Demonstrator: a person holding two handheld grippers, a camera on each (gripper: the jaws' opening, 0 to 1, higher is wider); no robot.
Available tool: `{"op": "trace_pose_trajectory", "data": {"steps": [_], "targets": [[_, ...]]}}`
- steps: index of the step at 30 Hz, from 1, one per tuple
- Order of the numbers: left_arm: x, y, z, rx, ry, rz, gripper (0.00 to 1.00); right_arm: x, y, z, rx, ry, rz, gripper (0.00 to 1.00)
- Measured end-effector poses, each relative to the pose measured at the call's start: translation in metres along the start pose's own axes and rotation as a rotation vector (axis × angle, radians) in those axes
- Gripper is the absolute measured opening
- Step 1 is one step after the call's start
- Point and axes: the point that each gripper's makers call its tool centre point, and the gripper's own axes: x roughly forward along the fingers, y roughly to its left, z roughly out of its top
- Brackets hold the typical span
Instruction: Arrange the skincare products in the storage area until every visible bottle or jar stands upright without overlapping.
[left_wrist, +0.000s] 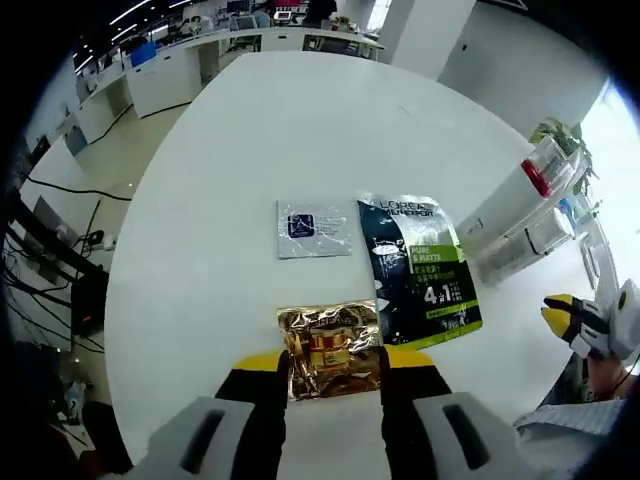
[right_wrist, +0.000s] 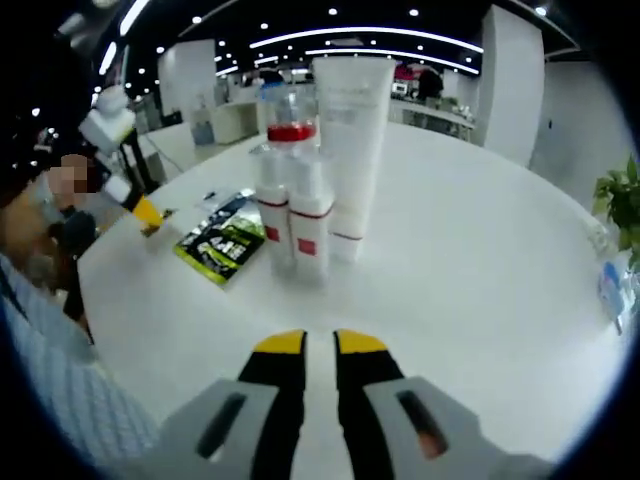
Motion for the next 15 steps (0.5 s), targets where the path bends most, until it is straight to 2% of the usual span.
{"op": "trace_pose_trajectory", "data": {"steps": [9,13,15], "targets": [[0.019,0.003,0.005,0.031,0.032,0.072,0.37,-0.004,-0.008,-0.003,0.005,0.008,-0.02,0.09],[0.023,0.004,0.002,0.031,0.052,0.079,0.38,-0.005,-0.01,-0.004,0.008,0.008,-0.024,0.09],[0.023,0.004,0.005,0.028,0.041,0.078,0.38,-0.005,-0.01,-0.004,0.009,0.008,-0.025,0.09]]}}
